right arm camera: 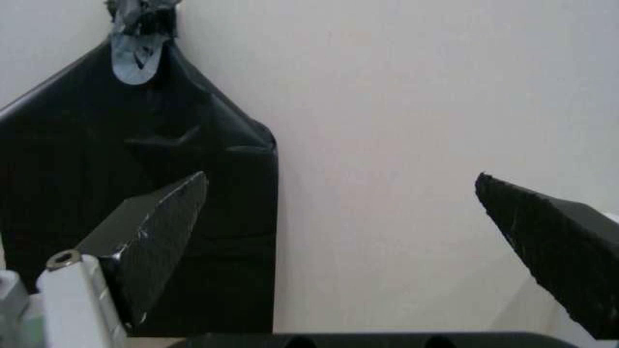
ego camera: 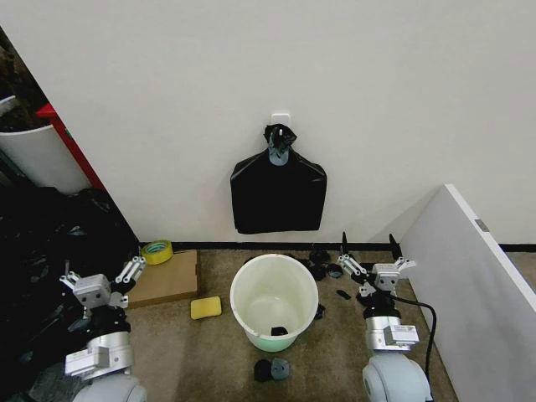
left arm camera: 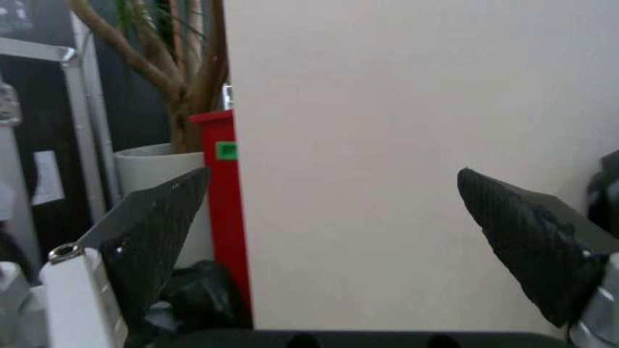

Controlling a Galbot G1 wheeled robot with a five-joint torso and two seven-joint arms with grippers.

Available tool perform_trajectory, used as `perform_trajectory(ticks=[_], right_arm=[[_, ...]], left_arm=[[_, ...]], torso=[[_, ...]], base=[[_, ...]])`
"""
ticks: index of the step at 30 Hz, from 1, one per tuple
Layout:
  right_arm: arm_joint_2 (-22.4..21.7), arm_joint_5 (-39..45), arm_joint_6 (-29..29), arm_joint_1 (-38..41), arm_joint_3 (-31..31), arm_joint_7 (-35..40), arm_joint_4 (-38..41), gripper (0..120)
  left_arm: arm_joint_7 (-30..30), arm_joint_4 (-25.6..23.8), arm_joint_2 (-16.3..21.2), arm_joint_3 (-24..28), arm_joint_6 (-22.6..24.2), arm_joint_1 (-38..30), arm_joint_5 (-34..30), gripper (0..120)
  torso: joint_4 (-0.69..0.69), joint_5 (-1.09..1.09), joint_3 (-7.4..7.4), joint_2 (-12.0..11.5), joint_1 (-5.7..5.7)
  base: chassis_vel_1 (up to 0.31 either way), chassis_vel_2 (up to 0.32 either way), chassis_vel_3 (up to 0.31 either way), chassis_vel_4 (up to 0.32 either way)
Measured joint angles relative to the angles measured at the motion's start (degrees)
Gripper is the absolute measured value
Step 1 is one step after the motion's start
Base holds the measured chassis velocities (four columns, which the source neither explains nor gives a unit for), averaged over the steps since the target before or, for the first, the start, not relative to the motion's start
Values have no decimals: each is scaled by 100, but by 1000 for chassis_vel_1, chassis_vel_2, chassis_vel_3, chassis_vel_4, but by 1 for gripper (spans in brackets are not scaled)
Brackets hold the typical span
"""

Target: Place the garbage bag over the trash bin.

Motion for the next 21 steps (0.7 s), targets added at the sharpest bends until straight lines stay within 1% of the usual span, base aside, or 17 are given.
perform_trajectory(ticks=[4, 6, 7, 9, 10, 11, 13, 17, 21], right_arm=[[-148, -32, 150, 51, -68, 52, -67, 100], [-166, -334, 358, 112, -53, 50, -159, 100], [-166, -334, 358, 112, -53, 50, -159, 100], [-186, -599, 540, 176, 10, -54, -236, 100], [-240, -488, 513, 175, -31, -105, -219, 100], [-279, -317, 473, 165, -70, -154, -181, 100], [-315, -32, 421, 157, -99, -269, -140, 100], [-335, 268, 352, 168, -99, -437, -112, 100], [-375, 714, 332, 201, -100, -588, -113, 100]], left_arm=[[251, 53, 50, 56, -90, -36, -319, 100], [423, 47, 70, 111, -120, -20, -449, 100], [423, 47, 70, 111, -120, -20, -449, 100], [787, 108, 118, 126, -318, -3, -469, 100], [1006, 183, 202, 144, -421, -19, -525, 100], [1085, 225, 254, 158, -441, -39, -582, 100], [1157, 266, 331, 165, -442, -74, -680, 100], [1233, 255, 386, 193, -421, -81, -819, 100], [1287, 262, 452, 406, -481, -73, -1022, 100]], torso=[[0, 1, 0, 0, 0], [0, 0, 0, 0, 0], [0, 0, 0, 0, 0], [0, 1, 0, 0, 0], [0, 0, 0, 0, 0], [0, 0, 0, 0, 0], [-1, -1, 0, 0, 0], [0, -1, 0, 0, 0], [0, 0, 0, 0, 0]], base=[[0, 0, 0, 0], [0, 0, 0, 0], [0, 0, 0, 0], [0, 0, 0, 0], [0, 0, 0, 0], [0, 0, 0, 0], [0, 0, 0, 0], [0, 0, 0, 0], [0, 0, 0, 0]])
